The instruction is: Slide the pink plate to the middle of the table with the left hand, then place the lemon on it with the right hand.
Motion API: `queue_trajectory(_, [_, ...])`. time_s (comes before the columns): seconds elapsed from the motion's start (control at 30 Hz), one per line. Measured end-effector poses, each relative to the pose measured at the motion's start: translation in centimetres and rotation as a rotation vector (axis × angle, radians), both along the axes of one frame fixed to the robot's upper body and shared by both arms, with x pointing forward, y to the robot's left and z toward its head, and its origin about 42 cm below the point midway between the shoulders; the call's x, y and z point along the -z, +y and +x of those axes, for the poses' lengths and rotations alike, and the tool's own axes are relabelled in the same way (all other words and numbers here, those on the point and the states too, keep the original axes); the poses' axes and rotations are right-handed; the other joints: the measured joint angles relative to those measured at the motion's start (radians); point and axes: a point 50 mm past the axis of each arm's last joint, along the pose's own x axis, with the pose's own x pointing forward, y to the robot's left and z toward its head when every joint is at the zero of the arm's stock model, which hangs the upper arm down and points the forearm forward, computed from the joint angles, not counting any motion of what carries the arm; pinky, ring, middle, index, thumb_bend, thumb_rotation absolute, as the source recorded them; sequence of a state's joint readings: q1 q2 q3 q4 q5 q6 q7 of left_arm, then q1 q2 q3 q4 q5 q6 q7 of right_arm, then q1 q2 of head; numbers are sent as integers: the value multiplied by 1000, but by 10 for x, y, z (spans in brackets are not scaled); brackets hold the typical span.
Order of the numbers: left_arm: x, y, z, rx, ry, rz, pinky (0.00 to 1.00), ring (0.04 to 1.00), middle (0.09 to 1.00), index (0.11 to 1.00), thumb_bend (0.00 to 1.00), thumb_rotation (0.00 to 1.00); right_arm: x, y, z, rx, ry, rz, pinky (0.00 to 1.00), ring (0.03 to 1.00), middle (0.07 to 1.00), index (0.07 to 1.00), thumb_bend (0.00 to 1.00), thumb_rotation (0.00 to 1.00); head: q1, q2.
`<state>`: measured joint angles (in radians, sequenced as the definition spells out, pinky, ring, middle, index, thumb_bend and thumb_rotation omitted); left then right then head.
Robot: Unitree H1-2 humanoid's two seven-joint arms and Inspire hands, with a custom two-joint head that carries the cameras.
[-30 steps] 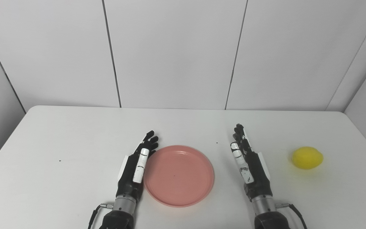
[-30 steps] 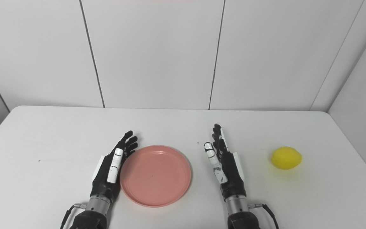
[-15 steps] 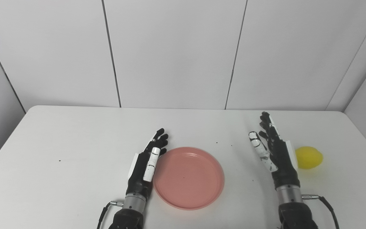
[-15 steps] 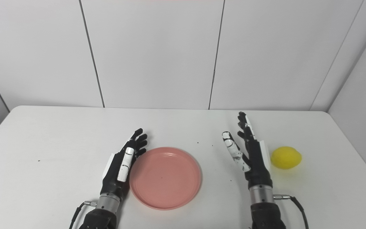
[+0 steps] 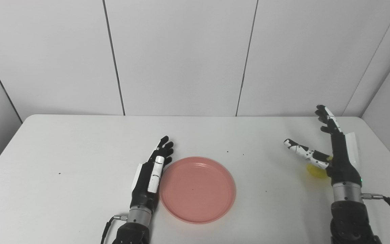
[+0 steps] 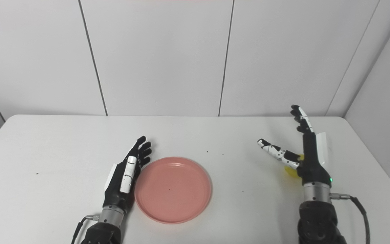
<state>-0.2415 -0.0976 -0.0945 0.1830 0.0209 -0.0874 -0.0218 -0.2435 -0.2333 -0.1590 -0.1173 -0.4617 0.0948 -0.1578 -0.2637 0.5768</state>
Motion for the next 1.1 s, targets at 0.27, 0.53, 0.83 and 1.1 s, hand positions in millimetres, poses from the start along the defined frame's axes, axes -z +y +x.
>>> queue_trajectory(0.27, [0,11,1,-8,17,-21,900,917,915,908,629,1000,-7,-9,2,100,147,-35,735,848,908,888,858,170,-9,-2])
queue_trajectory(0.53, [0,18,1,2,24,1,915,909,907,904,651,1000,-5,-17,3,117,228,-38,756,866,904,890,862,117,-49,0])
queue_trajectory(0.83, [-1,27,0,-5,55,-20,918,910,901,890,668,1000,4,-13,12,105,303,-26,623,748,918,915,853,92,-83,3])
queue_trajectory(1.1, [-2,29,-1,-10,61,-35,911,902,893,882,672,1000,14,-14,16,91,392,-17,806,905,929,922,868,131,-98,8])
